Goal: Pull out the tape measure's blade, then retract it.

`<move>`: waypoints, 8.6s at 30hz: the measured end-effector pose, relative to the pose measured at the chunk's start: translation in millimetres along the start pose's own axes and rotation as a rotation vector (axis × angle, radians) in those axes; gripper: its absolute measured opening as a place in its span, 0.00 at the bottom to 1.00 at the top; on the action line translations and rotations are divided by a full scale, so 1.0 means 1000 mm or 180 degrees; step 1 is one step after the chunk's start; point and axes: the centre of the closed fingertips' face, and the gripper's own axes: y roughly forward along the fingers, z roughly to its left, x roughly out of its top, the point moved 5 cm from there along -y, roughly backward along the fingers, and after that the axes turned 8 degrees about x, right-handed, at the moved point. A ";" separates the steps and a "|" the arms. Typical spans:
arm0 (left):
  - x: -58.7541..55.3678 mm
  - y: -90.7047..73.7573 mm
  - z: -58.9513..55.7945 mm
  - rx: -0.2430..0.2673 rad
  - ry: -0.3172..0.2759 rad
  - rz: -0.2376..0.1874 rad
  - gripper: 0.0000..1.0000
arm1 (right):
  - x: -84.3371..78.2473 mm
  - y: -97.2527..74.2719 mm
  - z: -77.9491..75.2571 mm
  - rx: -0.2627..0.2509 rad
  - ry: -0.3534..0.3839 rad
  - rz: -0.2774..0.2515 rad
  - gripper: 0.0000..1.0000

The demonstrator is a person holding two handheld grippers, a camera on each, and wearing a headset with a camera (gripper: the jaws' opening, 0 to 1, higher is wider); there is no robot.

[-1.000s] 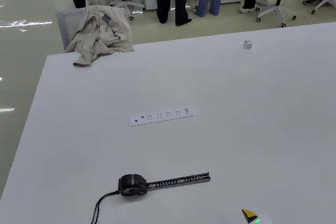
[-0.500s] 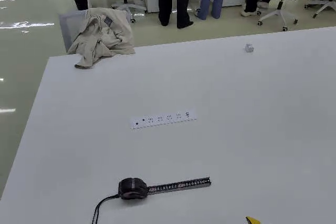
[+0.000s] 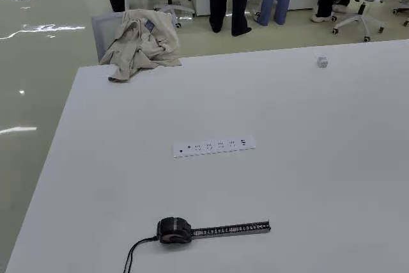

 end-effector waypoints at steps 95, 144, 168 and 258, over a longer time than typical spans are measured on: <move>0.021 0.131 -0.031 0.0500 -0.0093 0.0094 0.87 | 0.013 0.123 -0.099 0.1007 -0.1789 0.0885 0.57; 0.026 0.177 -0.023 0.0561 -0.0142 0.0161 0.80 | 0.021 0.185 -0.144 0.1622 -0.2487 0.1503 0.47; 0.025 0.192 -0.019 0.0652 -0.0280 0.0202 0.75 | 0.017 0.205 -0.151 0.1754 -0.2592 0.1713 0.41; 0.021 0.198 -0.022 0.0543 0.0091 0.0194 0.53 | 0.017 0.204 -0.150 0.1799 -0.2942 0.1704 0.13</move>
